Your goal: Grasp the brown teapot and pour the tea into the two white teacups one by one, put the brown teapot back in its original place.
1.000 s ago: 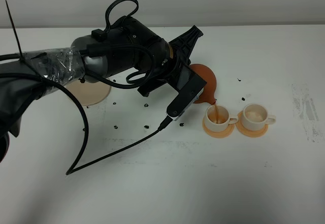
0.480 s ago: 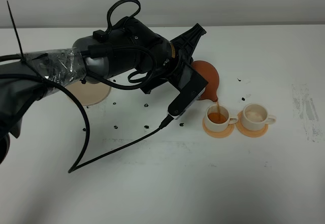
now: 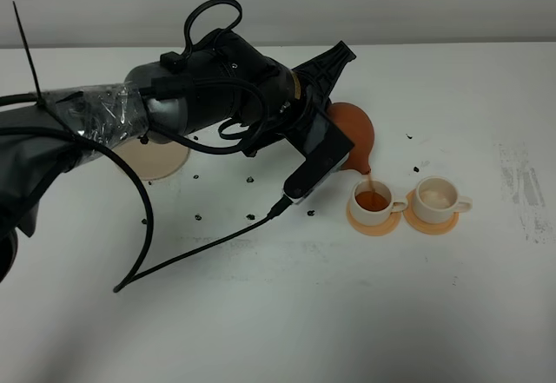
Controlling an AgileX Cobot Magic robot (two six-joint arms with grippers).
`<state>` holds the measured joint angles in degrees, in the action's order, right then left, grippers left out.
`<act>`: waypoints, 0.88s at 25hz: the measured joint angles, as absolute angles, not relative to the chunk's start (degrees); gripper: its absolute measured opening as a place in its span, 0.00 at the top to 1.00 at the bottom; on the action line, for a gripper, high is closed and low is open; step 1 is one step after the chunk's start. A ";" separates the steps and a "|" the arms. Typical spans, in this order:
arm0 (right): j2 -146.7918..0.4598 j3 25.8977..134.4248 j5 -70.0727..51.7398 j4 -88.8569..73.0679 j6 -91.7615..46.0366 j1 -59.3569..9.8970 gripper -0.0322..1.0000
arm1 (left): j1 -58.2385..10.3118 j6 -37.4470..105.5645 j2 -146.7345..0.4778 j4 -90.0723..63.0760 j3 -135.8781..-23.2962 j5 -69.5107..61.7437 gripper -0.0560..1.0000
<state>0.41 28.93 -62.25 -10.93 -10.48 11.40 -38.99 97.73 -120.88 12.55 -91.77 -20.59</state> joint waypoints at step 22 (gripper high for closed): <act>0.41 28.93 -62.25 -10.93 -10.48 11.40 0.56 | -39.85 99.00 -120.88 14.42 -91.77 -20.13 0.83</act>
